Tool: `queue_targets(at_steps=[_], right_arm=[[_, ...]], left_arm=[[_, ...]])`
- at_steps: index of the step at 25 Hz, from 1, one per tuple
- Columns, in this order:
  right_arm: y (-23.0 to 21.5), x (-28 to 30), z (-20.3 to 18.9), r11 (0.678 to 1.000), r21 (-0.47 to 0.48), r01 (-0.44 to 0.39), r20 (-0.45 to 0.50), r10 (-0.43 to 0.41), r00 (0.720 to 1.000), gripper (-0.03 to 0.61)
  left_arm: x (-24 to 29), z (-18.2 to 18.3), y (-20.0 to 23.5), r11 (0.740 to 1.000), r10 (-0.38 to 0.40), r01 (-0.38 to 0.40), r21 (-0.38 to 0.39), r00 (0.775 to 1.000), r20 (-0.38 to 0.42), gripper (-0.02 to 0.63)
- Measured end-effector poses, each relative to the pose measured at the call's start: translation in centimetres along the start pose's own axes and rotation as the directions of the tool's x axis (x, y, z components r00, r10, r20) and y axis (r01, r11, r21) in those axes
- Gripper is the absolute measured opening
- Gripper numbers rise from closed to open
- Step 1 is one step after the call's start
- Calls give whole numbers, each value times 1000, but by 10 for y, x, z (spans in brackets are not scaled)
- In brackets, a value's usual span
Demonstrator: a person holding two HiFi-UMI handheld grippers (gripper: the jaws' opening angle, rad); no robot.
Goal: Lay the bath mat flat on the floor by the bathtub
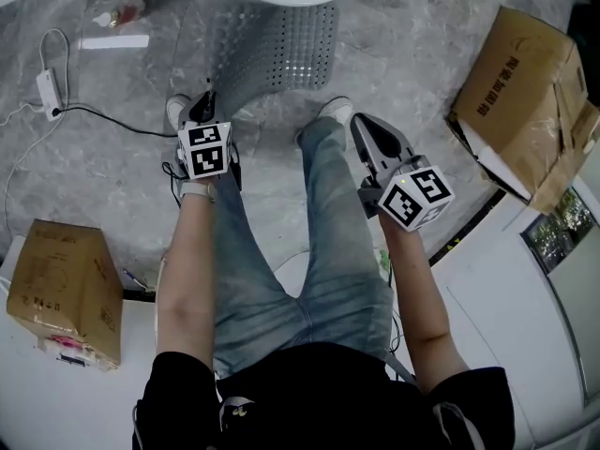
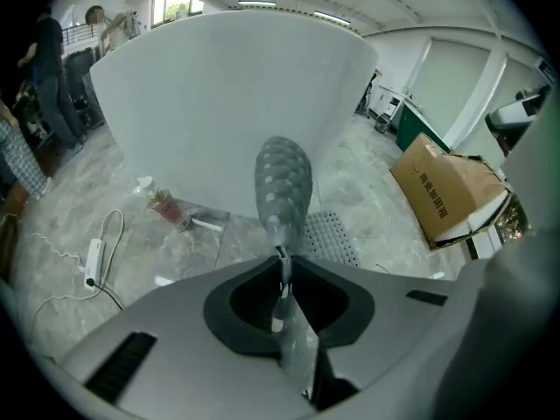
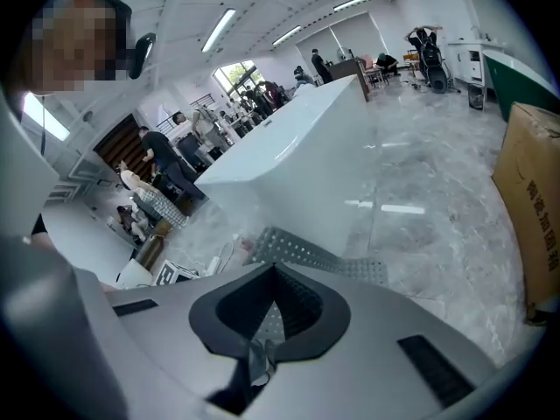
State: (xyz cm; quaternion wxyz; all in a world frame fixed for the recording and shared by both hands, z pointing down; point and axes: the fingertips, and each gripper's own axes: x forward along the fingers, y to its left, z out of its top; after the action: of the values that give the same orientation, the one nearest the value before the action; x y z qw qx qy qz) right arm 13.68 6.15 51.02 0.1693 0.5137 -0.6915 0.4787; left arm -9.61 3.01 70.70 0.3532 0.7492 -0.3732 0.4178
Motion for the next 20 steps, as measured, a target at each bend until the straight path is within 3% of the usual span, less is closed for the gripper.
queue_targets(at_steps=[10,20], right_arm=[[30,28,-14,1000,-13,10,-21,-10,1000,26],[62,64,-32,999,16,31,-21,-31,999,26]], left_arm=[[10,-29,80,999,43,-43,-6,998,-44,54],[38,-33,161,994,55,-47,101,995,-82,54]])
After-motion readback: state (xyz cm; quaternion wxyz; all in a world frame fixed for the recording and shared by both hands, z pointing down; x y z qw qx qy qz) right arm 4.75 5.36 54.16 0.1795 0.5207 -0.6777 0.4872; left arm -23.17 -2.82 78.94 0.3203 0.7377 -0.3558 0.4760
